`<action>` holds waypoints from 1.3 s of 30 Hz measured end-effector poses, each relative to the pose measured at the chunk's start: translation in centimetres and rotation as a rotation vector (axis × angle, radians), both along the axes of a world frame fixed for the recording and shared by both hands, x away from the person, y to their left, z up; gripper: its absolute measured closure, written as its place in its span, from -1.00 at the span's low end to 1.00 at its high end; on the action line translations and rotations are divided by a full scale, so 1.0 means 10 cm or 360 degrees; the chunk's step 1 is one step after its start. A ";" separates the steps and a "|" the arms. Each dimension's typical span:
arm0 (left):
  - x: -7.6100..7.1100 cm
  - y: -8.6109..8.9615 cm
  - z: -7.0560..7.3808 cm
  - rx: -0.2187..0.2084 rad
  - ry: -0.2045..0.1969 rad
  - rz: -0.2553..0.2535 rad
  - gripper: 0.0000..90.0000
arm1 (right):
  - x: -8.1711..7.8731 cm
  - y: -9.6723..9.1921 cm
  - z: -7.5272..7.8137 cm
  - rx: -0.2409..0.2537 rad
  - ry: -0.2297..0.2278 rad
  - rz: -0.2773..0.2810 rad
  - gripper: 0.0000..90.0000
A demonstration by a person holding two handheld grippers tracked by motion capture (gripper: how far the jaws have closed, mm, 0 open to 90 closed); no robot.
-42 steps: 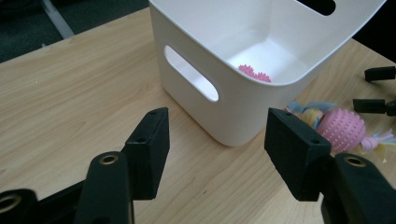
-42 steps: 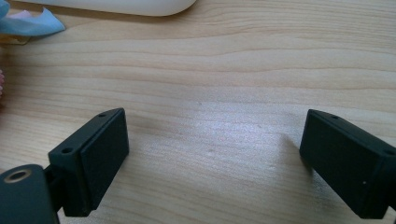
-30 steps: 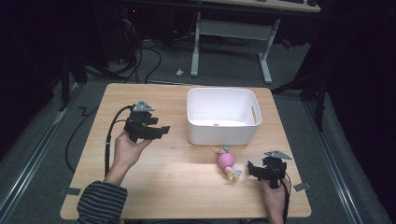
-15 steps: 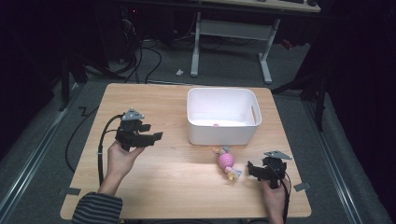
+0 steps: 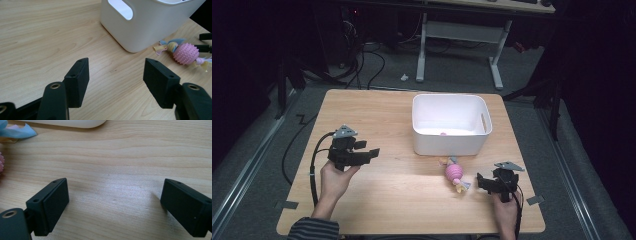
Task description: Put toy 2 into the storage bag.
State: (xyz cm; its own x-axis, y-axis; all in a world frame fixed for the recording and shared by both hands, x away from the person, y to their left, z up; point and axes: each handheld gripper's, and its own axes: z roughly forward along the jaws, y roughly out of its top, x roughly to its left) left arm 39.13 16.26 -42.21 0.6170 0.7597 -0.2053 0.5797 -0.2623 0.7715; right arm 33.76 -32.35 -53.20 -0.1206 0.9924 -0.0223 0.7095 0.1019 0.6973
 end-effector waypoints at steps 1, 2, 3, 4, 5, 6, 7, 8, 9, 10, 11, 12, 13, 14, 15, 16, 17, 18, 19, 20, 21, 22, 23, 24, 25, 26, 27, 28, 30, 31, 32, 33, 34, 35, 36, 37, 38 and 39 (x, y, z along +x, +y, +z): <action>-0.01 0.01 -0.02 -0.0003 0.0003 0.0001 -0.15 | 0.00 0.00 0.00 0.0000 0.0000 0.0000 -0.82; -0.01 0.02 -0.04 -0.0001 0.0009 0.0008 -0.15 | 0.00 0.00 0.00 0.0000 0.0000 0.0000 -0.82; -0.02 0.04 -0.06 -0.0003 0.0012 0.0013 -0.16 | 0.00 0.00 0.00 0.0000 0.0000 0.0001 -0.82; -0.02 0.05 -0.08 -0.0007 0.0023 0.0015 -0.15 | 0.00 0.00 0.00 0.0000 0.0000 0.0001 -0.82; -0.03 0.06 -0.10 -0.0012 0.0030 0.0020 -0.16 | 0.00 0.00 0.00 0.0000 0.0000 0.0001 -0.82; -0.03 0.07 -0.12 -0.0014 0.0042 0.0022 -0.15 | 0.00 0.00 0.00 0.0000 0.0000 0.0001 -0.82; -0.03 0.07 -0.14 -0.0007 0.0050 0.0023 -0.15 | 0.00 0.00 0.00 0.0000 0.0000 0.0001 -0.82; -0.04 0.07 -0.16 0.0005 0.0054 0.0024 -0.16 | 0.00 0.00 0.00 0.0000 0.0000 0.0001 -0.82; -0.04 0.07 -0.18 0.0015 0.0060 0.0023 -0.16 | 0.00 0.00 0.00 0.0000 0.0000 0.0001 -0.82; -0.05 0.07 -0.20 0.0020 0.0064 0.0023 -0.16 | 0.00 0.00 0.00 0.0000 0.0000 0.0001 -0.82; -0.05 0.07 -0.21 0.0027 0.0063 0.0025 -0.16 | 0.00 0.00 0.00 0.0000 0.0000 0.0001 -0.82; -0.06 0.07 -0.23 0.0025 0.0067 0.0028 -0.16 | 0.00 0.00 0.00 0.0000 0.0000 0.0001 -0.82; -0.06 0.07 -0.24 0.0021 0.0069 0.0027 -0.16 | 0.00 0.00 0.00 0.0000 0.0000 0.0001 -0.82; -0.06 0.07 -0.26 0.0017 0.0070 0.0034 -0.16 | 0.00 0.00 0.00 0.0000 0.0000 0.0001 -0.82; -0.06 0.07 -0.27 0.0015 0.0077 0.0031 -0.16 | 0.00 0.00 0.00 0.0000 0.0000 0.0001 -0.82; -0.06 0.07 -0.29 0.0011 0.0085 0.0032 -0.16 | 0.00 0.00 0.00 0.0000 0.0000 0.0001 -0.82; -0.05 0.07 -0.30 0.0008 0.0094 0.0026 -0.16 | 0.00 0.00 0.00 0.0000 0.0000 0.0001 -0.82; -0.05 0.07 -0.31 0.0009 0.0100 0.0022 -0.18 | 0.00 0.00 0.00 0.0000 0.0000 0.0001 -0.82; -0.06 0.06 -0.32 0.0010 0.0100 0.0018 -0.18 | 0.00 0.00 0.00 0.0000 0.0000 0.0001 -0.82; -0.06 0.06 -0.34 0.0004 0.0102 0.0021 -0.19 | 0.00 0.00 0.00 0.0000 0.0000 0.0001 -0.82; -0.07 0.05 -0.35 0.0002 0.0107 0.0017 -0.19 | 0.00 0.00 0.00 0.0000 0.0000 0.0001 -0.82; -0.07 0.05 -0.37 0.0003 0.0111 0.0019 -0.19 | 0.00 0.00 0.00 0.0000 0.0000 0.0001 -0.82; -0.07 0.05 -0.38 0.0010 0.0116 0.0018 -0.19 | 0.00 0.00 0.00 0.0000 0.0001 0.0002 -0.82; -0.07 0.05 -0.40 0.0011 0.0123 0.0021 -0.19 | 0.00 0.00 0.00 0.0000 0.0000 0.0003 -0.82; -0.07 0.05 -0.41 0.0016 0.0125 0.0025 -0.19 | 0.00 0.00 0.00 0.0000 0.0000 0.0003 -0.82; -0.07 0.05 -0.42 0.0011 0.0122 0.0032 -0.20 | 0.00 0.00 0.00 0.0000 0.0000 0.0004 -0.82; -0.07 0.05 -0.43 0.0002 0.0126 0.0033 -0.20 | 0.00 0.00 0.00 0.0001 0.0000 0.0004 -0.82; -0.07 0.05 -0.44 0.0004 0.0124 0.0032 -0.20 | 0.00 0.00 0.00 0.0000 0.0001 0.0004 -0.82; -0.08 0.03 -0.46 0.0010 0.0113 0.0044 -0.20 | 0.00 0.00 0.00 0.0002 0.0003 0.0004 -0.82; -0.08 0.03 -0.47 0.0009 0.0111 0.0041 -0.20 | 0.00 0.00 0.00 0.0002 0.0003 0.0003 -0.82; -0.08 0.02 -0.49 0.0010 0.0102 0.0047 -0.20 | 0.00 0.00 0.00 0.0002 0.0003 0.0004 -0.82; -0.09 0.01 -0.50 0.0016 0.0093 0.0047 -0.20 | 0.00 0.00 0.00 0.0002 0.0003 0.0003 -0.82; -0.09 0.00 -0.51 0.0015 0.0091 0.0045 -0.19 | 0.00 0.00 0.00 0.0002 0.0003 0.0003 -0.82; -0.10 0.00 -0.53 0.0012 0.0088 0.0043 -0.19 | 0.00 0.00 0.00 0.0002 0.0003 0.0004 -0.82; -0.10 -0.01 -0.54 0.0017 0.0089 0.0044 -0.19 | 0.00 0.00 0.00 0.0001 0.0003 0.0004 -0.82; -0.10 -0.02 -0.55 0.0025 0.0081 0.0048 -0.19 | 0.00 0.00 0.00 0.0002 0.0003 0.0004 -0.82; -0.10 -0.03 -0.56 0.0023 0.0079 0.0049 -0.19 | 0.00 0.00 0.00 0.0002 0.0003 0.0005 -0.82; -0.10 -0.04 -0.57 0.0018 0.0081 0.0047 -0.19 | 0.00 0.00 0.00 0.0002 0.0003 0.0005 -0.82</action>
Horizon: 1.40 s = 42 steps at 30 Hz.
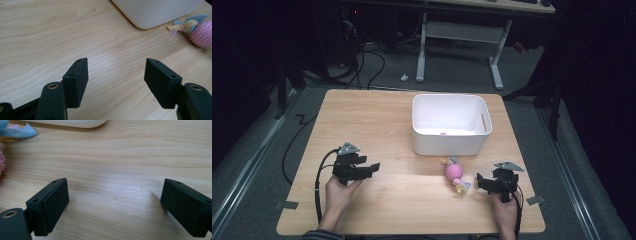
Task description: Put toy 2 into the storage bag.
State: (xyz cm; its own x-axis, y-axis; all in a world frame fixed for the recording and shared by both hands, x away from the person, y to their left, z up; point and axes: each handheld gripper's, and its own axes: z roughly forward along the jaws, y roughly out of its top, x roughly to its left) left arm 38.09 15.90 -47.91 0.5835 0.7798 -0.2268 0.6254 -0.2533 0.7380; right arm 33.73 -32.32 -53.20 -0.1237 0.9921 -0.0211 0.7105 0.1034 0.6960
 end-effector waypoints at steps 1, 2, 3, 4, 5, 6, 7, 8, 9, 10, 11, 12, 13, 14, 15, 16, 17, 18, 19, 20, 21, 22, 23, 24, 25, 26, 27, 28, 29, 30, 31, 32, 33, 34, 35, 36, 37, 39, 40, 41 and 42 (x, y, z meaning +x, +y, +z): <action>0.00 -0.01 -0.01 -0.0001 -0.0001 0.0002 -0.19 | 0.00 0.00 0.00 0.0000 0.0000 -0.0001 -0.82; 0.00 -0.01 -0.02 0.0002 -0.0004 0.0004 -0.19 | 0.00 0.00 0.00 0.0000 0.0000 0.0000 -0.82; -0.01 -0.02 -0.04 0.0003 -0.0003 0.0007 -0.19 | 0.00 0.00 0.00 0.0000 0.0000 0.0000 -0.82; -0.01 -0.02 -0.05 0.0001 -0.0001 0.0005 -0.19 | 0.00 0.00 0.00 0.0000 0.0000 0.0001 -0.82; -0.01 -0.03 -0.07 0.0000 0.0003 0.0005 -0.19 | 0.00 0.00 0.00 0.0000 0.0000 0.0001 -0.82; -0.01 -0.03 -0.08 0.0006 0.0005 0.0008 -0.19 | 0.00 0.00 0.00 0.0000 0.0000 0.0000 -0.82; -0.01 -0.03 -0.10 0.0007 0.0006 0.0011 -0.19 | 0.00 0.00 0.00 0.0000 0.0000 0.0001 -0.82; -0.01 -0.02 -0.11 0.0009 0.0006 0.0015 -0.20 | 0.00 0.00 0.00 0.0000 0.0000 0.0001 -0.82; -0.01 -0.02 -0.12 0.0003 0.0007 0.0015 -0.20 | 0.00 0.00 0.00 0.0000 0.0000 0.0001 -0.82; -0.01 -0.01 -0.13 -0.0003 0.0008 0.0020 -0.20 | 0.00 0.00 0.00 0.0002 0.0001 0.0001 -0.82; -0.01 -0.01 -0.14 -0.0004 0.0008 0.0022 -0.20 | 0.00 0.00 0.00 0.0000 0.0000 0.0001 -0.82; -0.02 -0.01 -0.15 -0.0004 0.0007 0.0026 -0.20 | 0.00 0.00 0.00 0.0001 0.0001 0.0003 -0.82; -0.02 0.00 -0.16 -0.0003 0.0005 0.0031 -0.20 | 0.00 0.00 0.00 0.0002 0.0001 0.0002 -0.82; -0.02 0.00 -0.17 0.0003 0.0004 0.0034 -0.20 | 0.00 0.00 0.00 0.0000 0.0000 0.0001 -0.82; -0.03 0.00 -0.18 0.0002 0.0001 0.0038 -0.20 | 0.00 0.00 0.00 0.0002 0.0001 0.0002 -0.82; -0.03 0.01 -0.19 -0.0004 0.0003 0.0045 -0.20 | 0.00 0.00 0.00 0.0000 0.0000 0.0001 -0.82; -0.03 0.01 -0.21 -0.0003 0.0004 0.0047 -0.21 | 0.00 0.00 0.00 0.0001 0.0000 0.0001 -0.82; -0.03 0.02 -0.22 -0.0004 0.0004 0.0052 -0.21 | 0.00 0.00 0.00 0.0000 0.0000 0.0001 -0.82; -0.03 0.02 -0.23 -0.0001 0.0007 0.0055 -0.21 | 0.00 0.00 0.00 0.0000 0.0000 0.0001 -0.82; -0.03 0.02 -0.24 -0.0002 0.0010 0.0058 -0.21 | 0.00 0.00 0.00 0.0000 0.0000 0.0001 -0.82; -0.03 0.02 -0.25 0.0002 0.0008 0.0068 -0.21 | 0.00 0.00 0.00 0.0002 0.0000 0.0000 -0.82; -0.03 0.02 -0.25 0.0014 0.0000 0.0078 -0.21 | 0.00 0.00 0.00 0.0002 0.0001 0.0002 -0.82; -0.03 0.03 -0.26 0.0019 -0.0010 0.0092 -0.21 | 0.00 0.00 0.00 0.0002 0.0001 0.0002 -0.82; -0.03 0.03 -0.27 0.0012 -0.0006 0.0103 -0.21 | 0.00 0.00 0.00 0.0001 0.0000 0.0001 -0.82; -0.03 0.04 -0.29 -0.0001 -0.0006 0.0112 -0.21 | 0.00 0.00 0.00 0.0000 0.0000 0.0001 -0.82; -0.03 0.05 -0.30 -0.0005 -0.0004 0.0123 -0.21 | 0.00 0.00 0.00 0.0000 0.0000 0.0001 -0.82; -0.03 0.05 -0.32 0.0006 -0.0006 0.0133 -0.21 | 0.00 0.00 0.00 0.0001 0.0000 0.0000 -0.82; -0.03 0.05 -0.34 0.0018 -0.0006 0.0139 -0.21 | 0.00 0.00 0.00 0.0000 0.0000 0.0001 -0.82; -0.03 0.05 -0.36 0.0027 -0.0005 0.0143 -0.21 | 0.00 0.00 0.00 0.0000 0.0000 0.0001 -0.82; -0.02 0.05 -0.38 0.0030 -0.0002 0.0151 -0.21 | 0.00 0.00 0.00 0.0000 0.0000 0.0001 -0.82; -0.02 0.05 -0.39 0.0035 0.0004 0.0155 -0.21 | 0.00 0.00 0.00 0.0000 0.0000 0.0001 -0.82; -0.02 0.05 -0.41 0.0042 0.0000 0.0160 -0.21 | 0.00 0.00 0.00 0.0000 0.0000 0.0001 -0.82; -0.02 0.05 -0.42 0.0052 -0.0005 0.0167 -0.21 | 0.00 0.00 0.00 0.0001 0.0000 0.0001 -0.82; -0.01 0.05 -0.43 0.0057 -0.0007 0.0173 -0.21 | 0.00 0.00 0.00 0.0000 0.0000 0.0001 -0.82; -0.01 0.04 -0.44 0.0062 -0.0014 0.0183 -0.21 | 0.00 0.00 0.00 0.0002 0.0001 0.0002 -0.82; -0.01 0.04 -0.45 0.0065 -0.0013 0.0187 -0.21 | 0.00 0.00 0.00 0.0001 0.0000 0.0001 -0.82; 0.00 0.04 -0.46 0.0071 -0.0016 0.0193 -0.22 | 0.00 0.00 0.00 0.0000 0.0000 0.0001 -0.82; 0.01 0.03 -0.47 0.0085 -0.0025 0.0197 -0.22 | 0.00 0.00 0.00 0.0001 0.0000 0.0001 -0.82; 0.01 0.03 -0.48 0.0091 -0.0031 0.0205 -0.23 | 0.00 0.00 0.00 0.0000 0.0000 0.0001 -0.82; 0.02 0.03 -0.49 0.0086 -0.0025 0.0205 -0.23 | 0.00 0.00 0.00 0.0001 0.0000 0.0001 -0.82; 0.03 0.03 -0.50 0.0074 -0.0019 0.0205 -0.23 | 0.00 0.00 0.00 0.0000 0.0000 0.0002 -0.82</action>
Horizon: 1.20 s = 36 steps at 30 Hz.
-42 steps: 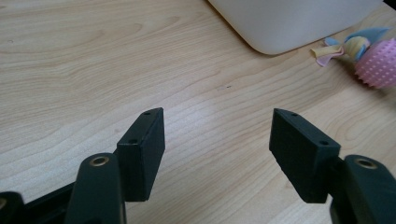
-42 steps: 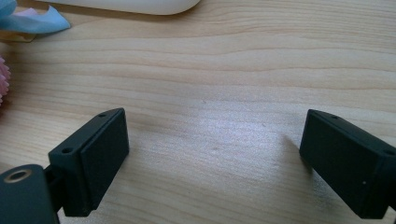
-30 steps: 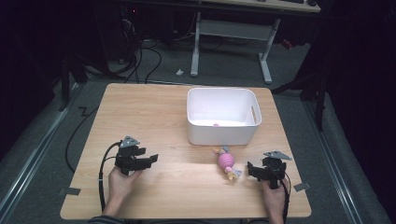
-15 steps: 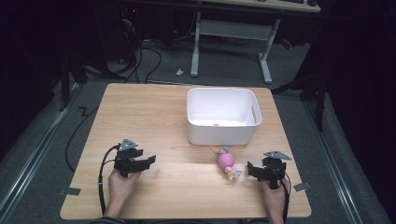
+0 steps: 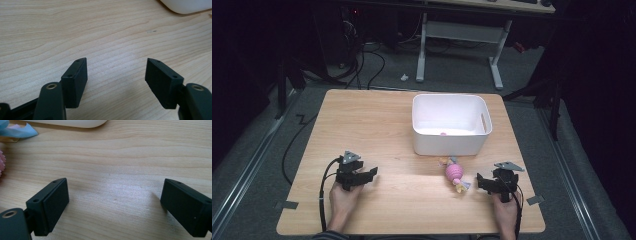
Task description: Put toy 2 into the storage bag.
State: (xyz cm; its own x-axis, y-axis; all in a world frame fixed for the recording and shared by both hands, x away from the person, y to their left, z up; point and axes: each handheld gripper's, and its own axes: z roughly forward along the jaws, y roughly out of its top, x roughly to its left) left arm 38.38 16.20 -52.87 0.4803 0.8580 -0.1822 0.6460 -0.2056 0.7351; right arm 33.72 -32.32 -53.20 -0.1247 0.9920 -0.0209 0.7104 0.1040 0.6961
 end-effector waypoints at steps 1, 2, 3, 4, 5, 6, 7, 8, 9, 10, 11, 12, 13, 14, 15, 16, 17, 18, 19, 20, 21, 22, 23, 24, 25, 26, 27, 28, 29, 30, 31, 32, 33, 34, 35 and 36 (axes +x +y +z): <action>0.01 0.00 -0.01 -0.0002 0.0002 0.0006 -0.24 | 0.00 0.00 0.00 0.0005 0.0003 0.0017 -0.82; 0.01 -0.01 -0.02 0.0009 0.0003 0.0005 -0.25 | 0.00 0.01 0.00 0.0001 -0.0001 0.0043 -0.82; 0.00 -0.02 -0.03 0.0021 -0.0001 0.0003 -0.26 | -0.01 0.02 0.00 0.0002 0.0000 0.0061 -0.82; 0.00 -0.02 -0.04 0.0030 -0.0020 0.0003 -0.26 | -0.01 0.02 0.00 0.0002 0.0005 0.0072 -0.82; -0.01 -0.03 -0.04 0.0036 -0.0032 0.0007 -0.26 | -0.01 0.02 0.00 0.0002 0.0005 0.0073 -0.82; -0.01 -0.03 -0.05 0.0038 -0.0043 0.0009 -0.26 | -0.01 0.02 0.00 0.0003 0.0005 0.0072 -0.82; -0.02 -0.03 -0.06 0.0040 -0.0054 0.0009 -0.27 | -0.01 0.02 0.00 0.0002 0.0005 0.0071 -0.82; -0.02 -0.03 -0.07 0.0043 -0.0071 0.0009 -0.27 | -0.01 0.02 0.00 0.0002 0.0005 0.0072 -0.82; -0.02 -0.04 -0.07 0.0050 -0.0075 0.0011 -0.29 | -0.01 0.02 0.00 0.0005 0.0006 0.0071 -0.82; -0.03 -0.06 -0.07 0.0075 -0.0080 0.0006 -0.30 | -0.01 0.02 0.00 0.0002 0.0003 0.0076 -0.83; -0.03 -0.08 -0.07 0.0101 -0.0089 0.0003 -0.32 | 0.00 0.02 0.00 0.0000 0.0002 0.0081 -0.83; -0.04 -0.10 -0.07 0.0136 -0.0100 0.0000 -0.33 | 0.00 0.03 0.00 0.0002 0.0001 0.0078 -0.83; -0.04 -0.13 -0.07 0.0175 -0.0107 -0.0006 -0.34 | 0.00 0.03 0.00 0.0003 0.0002 0.0078 -0.83; -0.05 -0.16 -0.07 0.0221 -0.0118 -0.0012 -0.36 | 0.00 0.03 0.00 0.0003 0.0002 0.0078 -0.83; -0.06 -0.18 -0.07 0.0248 -0.0127 -0.0022 -0.38 | 0.00 0.03 0.00 0.0008 0.0007 0.0078 -0.84; -0.06 -0.18 -0.07 0.0245 -0.0125 -0.0024 -0.39 | 0.01 0.03 0.00 0.0007 0.0006 0.0092 -0.85; -0.06 -0.18 -0.07 0.0239 -0.0120 -0.0026 -0.39 | 0.01 0.03 0.00 0.0004 0.0006 0.0095 -0.85; -0.06 -0.18 -0.07 0.0240 -0.0120 -0.0027 -0.40 | 0.01 0.03 0.00 0.0005 0.0011 0.0097 -0.85; -0.06 -0.18 -0.07 0.0242 -0.0120 -0.0028 -0.40 | 0.01 0.02 0.00 0.0004 0.0013 0.0104 -0.85; -0.06 -0.18 -0.07 0.0241 -0.0120 -0.0028 -0.40 | 0.01 0.02 0.00 0.0003 0.0011 0.0115 -0.85; -0.06 -0.18 -0.07 0.0241 -0.0120 -0.0028 -0.40 | 0.01 0.01 0.00 0.0002 0.0003 0.0130 -0.84; -0.06 -0.18 -0.07 0.0240 -0.0120 -0.0027 -0.40 | 0.01 0.01 0.01 0.0002 0.0016 0.0133 -0.79; -0.06 -0.18 -0.07 0.0241 -0.0120 -0.0027 -0.40 | 0.01 0.00 0.02 0.0006 0.0025 0.0135 -0.68; -0.06 -0.18 -0.07 0.0240 -0.0120 -0.0027 -0.40 | 0.00 0.00 0.04 0.0005 0.0028 0.0137 -0.60; -0.06 -0.18 -0.07 0.0241 -0.0120 -0.0028 -0.40 | 0.01 -0.01 0.04 0.0000 0.0027 0.0139 -0.59; -0.06 -0.18 -0.07 0.0240 -0.0119 -0.0028 -0.41 | 0.01 -0.02 0.04 -0.0003 0.0026 0.0145 -0.58; -0.06 -0.18 -0.07 0.0238 -0.0120 -0.0028 -0.41 | 0.01 -0.02 0.05 -0.0003 0.0030 0.0147 -0.56; -0.06 -0.18 -0.07 0.0239 -0.0120 -0.0028 -0.41 | 0.00 -0.03 0.05 0.0002 0.0035 0.0151 -0.54; -0.06 -0.18 -0.07 0.0239 -0.0119 -0.0029 -0.41 | 0.00 -0.03 0.06 0.0003 0.0032 0.0157 -0.54; -0.06 -0.18 -0.07 0.0239 -0.0119 -0.0029 -0.41 | -0.01 -0.03 0.06 0.0015 0.0033 0.0160 -0.53; -0.06 -0.18 -0.07 0.0239 -0.0120 -0.0030 -0.41 | -0.02 -0.04 0.07 0.0018 0.0025 0.0169 -0.52; -0.06 -0.18 -0.07 0.0239 -0.0119 -0.0031 -0.41 | -0.03 -0.04 0.08 0.0018 0.0016 0.0179 -0.51; -0.06 -0.18 -0.07 0.0240 -0.0119 -0.0031 -0.42 | -0.05 -0.04 0.09 0.0027 0.0014 0.0178 -0.49; -0.06 -0.18 -0.07 0.0240 -0.0119 -0.0032 -0.42 | -0.06 -0.04 0.10 0.0033 0.0009 0.0180 -0.47; -0.06 -0.18 -0.07 0.0240 -0.0119 -0.0033 -0.42 | -0.07 -0.05 0.10 0.0035 0.0005 0.0187 -0.44; -0.06 -0.18 -0.07 0.0241 -0.0119 -0.0034 -0.42 | -0.09 -0.05 0.11 0.0044 0.0008 0.0185 -0.38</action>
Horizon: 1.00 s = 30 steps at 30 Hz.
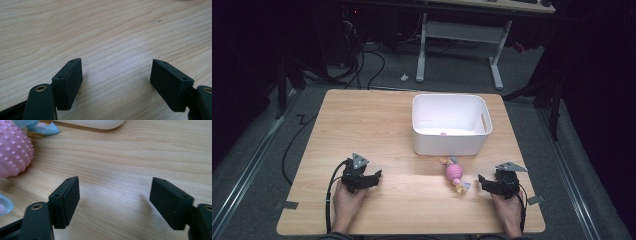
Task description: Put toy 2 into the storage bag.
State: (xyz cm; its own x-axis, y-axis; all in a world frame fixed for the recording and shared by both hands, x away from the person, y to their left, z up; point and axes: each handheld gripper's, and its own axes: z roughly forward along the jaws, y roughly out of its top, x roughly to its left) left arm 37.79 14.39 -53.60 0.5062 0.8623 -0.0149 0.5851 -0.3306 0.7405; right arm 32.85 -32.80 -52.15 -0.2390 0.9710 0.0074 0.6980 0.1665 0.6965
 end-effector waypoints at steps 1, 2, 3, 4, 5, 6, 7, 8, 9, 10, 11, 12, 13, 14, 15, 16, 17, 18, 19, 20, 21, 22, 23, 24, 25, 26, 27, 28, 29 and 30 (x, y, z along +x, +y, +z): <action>0.00 0.00 0.00 0.0001 0.0000 -0.0001 -0.43 | -0.01 0.00 0.01 0.0010 0.0002 0.0008 -0.34; 0.00 0.00 0.00 0.0000 -0.0002 0.0000 -0.43 | -0.02 0.00 0.01 0.0021 0.0002 0.0010 -0.32; 0.00 0.00 0.00 0.0000 -0.0002 0.0000 -0.44 | -0.03 -0.01 0.02 0.0028 0.0002 0.0016 -0.32; 0.00 0.00 0.00 0.0000 -0.0002 0.0000 -0.44 | -0.04 -0.01 0.02 0.0034 -0.0003 0.0019 -0.30; 0.00 0.00 0.00 0.0001 -0.0001 0.0001 -0.44 | -0.05 -0.01 0.03 0.0043 -0.0002 0.0024 -0.30; 0.00 0.00 0.00 0.0001 0.0001 0.0002 -0.46 | -0.06 0.00 0.04 0.0048 -0.0004 0.0029 -0.30; 0.00 0.00 0.00 0.0005 0.0004 -0.0001 -0.47 | -0.07 0.00 0.04 0.0052 -0.0004 0.0039 -0.29; 0.00 0.00 0.00 0.0006 0.0004 0.0000 -0.48 | -0.08 0.00 0.05 0.0065 -0.0002 0.0041 -0.29; 0.00 0.00 0.00 0.0007 0.0005 0.0001 -0.48 | -0.09 0.00 0.05 0.0071 -0.0001 0.0046 -0.29; 0.00 0.00 0.00 0.0006 0.0006 0.0001 -0.49 | -0.10 0.00 0.06 0.0071 0.0000 0.0050 -0.29; 0.01 0.00 0.00 0.0005 0.0007 0.0001 -0.50 | -0.11 0.00 0.07 0.0068 -0.0007 0.0059 -0.29; 0.01 0.00 0.00 0.0005 0.0008 0.0000 -0.50 | -0.12 0.01 0.08 0.0071 -0.0007 0.0057 -0.28; 0.01 0.00 0.00 0.0004 0.0008 0.0000 -0.50 | -0.13 0.01 0.09 0.0076 -0.0010 0.0056 -0.28; 0.01 0.00 0.00 0.0005 0.0008 0.0000 -0.50 | -0.14 0.01 0.10 0.0083 -0.0010 0.0061 -0.28; 0.01 0.00 0.00 0.0006 0.0009 0.0002 -0.51 | -0.15 0.02 0.11 0.0088 -0.0014 0.0069 -0.27; 0.01 0.00 0.00 0.0006 0.0010 0.0002 -0.51 | -0.16 0.02 0.13 0.0089 -0.0017 0.0078 -0.27; 0.01 0.00 0.00 0.0009 0.0012 0.0002 -0.52 | -0.17 0.03 0.15 0.0084 -0.0021 0.0082 -0.27; 0.01 0.00 0.00 0.0007 0.0011 0.0003 -0.52 | -0.18 0.04 0.17 0.0073 -0.0032 0.0089 -0.27; 0.01 0.00 0.00 0.0006 0.0011 0.0002 -0.52 | -0.19 0.05 0.18 0.0070 -0.0036 0.0099 -0.27; 0.01 0.00 0.00 0.0006 0.0012 0.0003 -0.53 | -0.19 0.07 0.20 0.0064 -0.0043 0.0106 -0.27; 0.01 0.00 0.00 0.0006 0.0014 0.0006 -0.53 | -0.19 0.08 0.22 0.0053 -0.0044 0.0110 -0.27; 0.01 0.00 0.00 0.0006 0.0014 0.0007 -0.54 | -0.19 0.10 0.24 0.0042 -0.0047 0.0116 -0.27; 0.01 0.00 0.00 0.0007 0.0015 0.0007 -0.55 | -0.20 0.11 0.27 0.0034 -0.0054 0.0127 -0.27; 0.01 0.00 0.00 0.0006 0.0015 0.0008 -0.56 | -0.20 0.13 0.29 0.0035 -0.0060 0.0137 -0.27; 0.01 0.00 0.00 0.0006 0.0015 0.0009 -0.56 | -0.20 0.14 0.31 0.0034 -0.0068 0.0156 -0.27; 0.01 0.00 0.00 0.0007 0.0016 0.0009 -0.56 | -0.21 0.16 0.34 0.0039 -0.0072 0.0165 -0.27; 0.01 0.00 0.00 0.0008 0.0017 0.0011 -0.57 | -0.21 0.18 0.36 0.0039 -0.0081 0.0184 -0.27; 0.01 0.00 0.00 0.0008 0.0018 0.0013 -0.58 | -0.21 0.20 0.38 0.0036 -0.0088 0.0198 -0.27; 0.01 0.00 0.00 0.0008 0.0017 0.0014 -0.58 | -0.21 0.22 0.40 0.0036 -0.0091 0.0211 -0.27; 0.01 0.00 0.00 0.0009 0.0018 0.0014 -0.59 | -0.21 0.24 0.42 0.0042 -0.0093 0.0227 -0.27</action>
